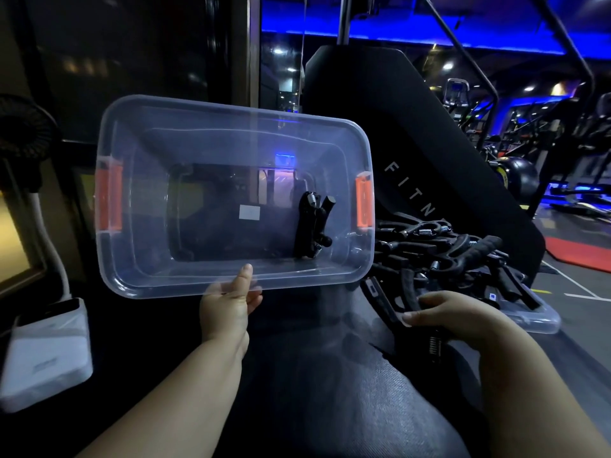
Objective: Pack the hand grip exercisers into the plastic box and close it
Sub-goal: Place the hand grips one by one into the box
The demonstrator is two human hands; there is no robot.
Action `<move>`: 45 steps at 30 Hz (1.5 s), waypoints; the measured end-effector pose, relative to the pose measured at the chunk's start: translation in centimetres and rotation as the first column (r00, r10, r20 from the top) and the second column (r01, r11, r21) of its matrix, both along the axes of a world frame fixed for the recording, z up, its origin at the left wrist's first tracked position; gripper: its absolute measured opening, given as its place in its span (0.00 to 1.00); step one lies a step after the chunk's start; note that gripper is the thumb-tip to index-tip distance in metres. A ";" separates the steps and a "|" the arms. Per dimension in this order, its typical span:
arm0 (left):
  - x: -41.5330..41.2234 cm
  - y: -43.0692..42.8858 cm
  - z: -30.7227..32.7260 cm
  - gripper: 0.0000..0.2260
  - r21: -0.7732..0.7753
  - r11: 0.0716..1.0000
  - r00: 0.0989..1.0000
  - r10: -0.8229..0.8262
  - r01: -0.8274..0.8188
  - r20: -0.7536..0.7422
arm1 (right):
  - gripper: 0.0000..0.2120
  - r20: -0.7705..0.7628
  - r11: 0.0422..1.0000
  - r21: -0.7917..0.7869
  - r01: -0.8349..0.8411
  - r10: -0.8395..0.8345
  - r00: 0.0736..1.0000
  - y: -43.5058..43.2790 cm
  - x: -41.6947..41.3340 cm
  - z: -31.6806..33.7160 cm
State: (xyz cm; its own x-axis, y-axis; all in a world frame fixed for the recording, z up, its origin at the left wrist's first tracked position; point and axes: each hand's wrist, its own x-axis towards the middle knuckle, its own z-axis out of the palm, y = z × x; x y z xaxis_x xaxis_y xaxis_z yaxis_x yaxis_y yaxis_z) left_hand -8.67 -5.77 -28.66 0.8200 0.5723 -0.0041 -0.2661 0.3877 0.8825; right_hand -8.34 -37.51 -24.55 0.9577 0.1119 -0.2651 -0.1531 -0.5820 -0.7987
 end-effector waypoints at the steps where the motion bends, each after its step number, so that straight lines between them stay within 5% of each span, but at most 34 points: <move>1: -0.1 0.0 0.0 0.10 -0.002 1.000 1.000 -0.001 0.001 0.001 | 0.14 0.021 1.000 0.031 0.005 -0.005 1.000 0.1 0.0 0.0; 12: -0.3 -0.1 0.2 0.10 0.003 1.000 1.000 0.004 -0.004 0.001 | 0.09 0.091 0.975 0.215 0.063 -0.084 0.992 -0.7 -0.4 0.2; 23: -0.4 0.0 0.2 0.10 -0.011 1.000 1.000 -0.014 0.014 -0.009 | 0.06 0.297 0.846 0.522 0.113 -0.304 0.905 1.7 0.5 1.0; 31: -0.4 0.0 0.1 0.11 0.003 1.000 1.000 -0.018 0.018 -0.013 | 0.05 0.382 0.825 0.563 0.044 -0.307 0.872 5.8 -0.2 4.1; 36: -0.4 0.0 0.1 0.12 -0.006 1.000 1.000 -0.031 0.031 0.003 | 0.04 0.456 0.885 0.458 0.082 -0.313 0.833 9.7 1.5 5.0; 40: -0.1 0.0 0.2 0.12 -0.058 0.998 0.999 -0.037 0.037 0.005 | 0.15 0.577 0.982 0.138 0.126 -0.184 0.796 12.9 3.8 5.6; 45: 0.1 0.0 0.1 0.12 -0.099 0.994 0.999 -0.041 0.043 0.018 | 0.05 0.563 0.970 -0.162 0.181 -0.059 0.824 16.4 6.4 6.1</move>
State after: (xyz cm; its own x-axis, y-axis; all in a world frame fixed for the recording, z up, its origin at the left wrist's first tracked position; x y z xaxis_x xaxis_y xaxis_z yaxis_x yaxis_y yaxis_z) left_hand -8.60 -5.77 -28.56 0.8436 0.5351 -0.0456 -0.2620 0.4842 0.8348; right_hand -1.89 -21.12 -18.45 0.9520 -0.0107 0.3059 0.1970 -0.7435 -0.6390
